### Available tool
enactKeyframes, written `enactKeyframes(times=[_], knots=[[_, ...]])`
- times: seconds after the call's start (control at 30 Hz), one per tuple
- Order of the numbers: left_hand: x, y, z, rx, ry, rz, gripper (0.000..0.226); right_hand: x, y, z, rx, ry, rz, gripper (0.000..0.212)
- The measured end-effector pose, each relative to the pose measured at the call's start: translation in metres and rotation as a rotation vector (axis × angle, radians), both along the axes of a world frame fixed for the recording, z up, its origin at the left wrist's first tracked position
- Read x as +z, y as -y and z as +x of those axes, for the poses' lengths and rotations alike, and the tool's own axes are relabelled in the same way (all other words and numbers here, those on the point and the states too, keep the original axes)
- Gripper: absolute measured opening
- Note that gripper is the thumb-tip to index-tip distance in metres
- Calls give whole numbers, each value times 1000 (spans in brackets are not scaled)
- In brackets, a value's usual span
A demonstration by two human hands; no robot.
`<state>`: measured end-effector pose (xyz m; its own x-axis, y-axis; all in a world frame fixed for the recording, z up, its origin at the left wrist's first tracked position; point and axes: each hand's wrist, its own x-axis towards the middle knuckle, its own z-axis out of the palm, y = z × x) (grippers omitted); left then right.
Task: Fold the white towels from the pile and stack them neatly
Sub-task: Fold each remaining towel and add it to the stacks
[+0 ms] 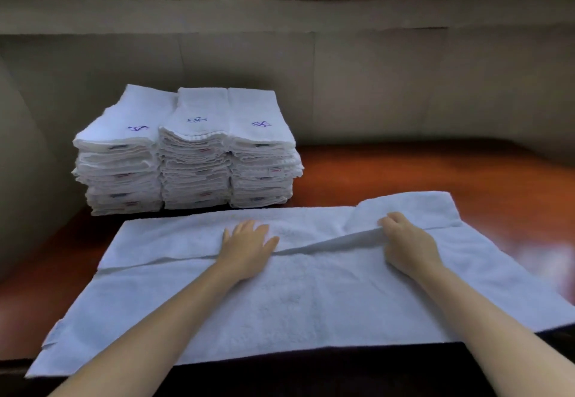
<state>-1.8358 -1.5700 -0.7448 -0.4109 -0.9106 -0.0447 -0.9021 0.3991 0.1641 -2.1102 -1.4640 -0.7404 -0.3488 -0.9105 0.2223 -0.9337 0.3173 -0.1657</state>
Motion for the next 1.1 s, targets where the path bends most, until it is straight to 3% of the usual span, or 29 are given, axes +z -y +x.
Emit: enactKeyframes(times=[0.1, 0.2, 0.3, 0.4, 0.5, 0.6, 0.7, 0.87, 0.93, 1.0, 1.1], knots=[[-4, -7, -33, -131, -47, -67, 46, 6, -2, -19, -164, 137, -175, 31], [0, -12, -71, -269, -180, -105, 37, 17, -5, -52, -412, 462, -343, 47], [6, -11, -116, -337, -267, -111, 33, 24, -7, -99, -571, 647, -359, 41], [12, -3, -159, -326, -288, -102, 35, 24, 3, -133, -563, 684, -281, 40], [9, 6, -188, -279, -271, 17, 53, 23, 24, -147, -470, 721, -253, 45], [-3, 9, -197, -265, -218, 34, 75, 19, 44, -152, -432, 775, -288, 27], [-12, 15, -192, -273, -295, 77, 81, 17, 49, -159, -492, 850, -337, 38], [-9, 22, -187, -239, -446, 348, 73, 34, 21, -174, -511, 895, -689, 9], [-7, 20, -185, -311, -261, 252, 66, 32, 10, -175, -502, 856, -627, 12], [-8, 17, -183, -407, -60, 96, 67, 21, 1, -172, -491, 775, -356, 23], [-12, 10, -178, -440, 12, 4, 73, 8, -10, -171, -476, 765, -196, 34]])
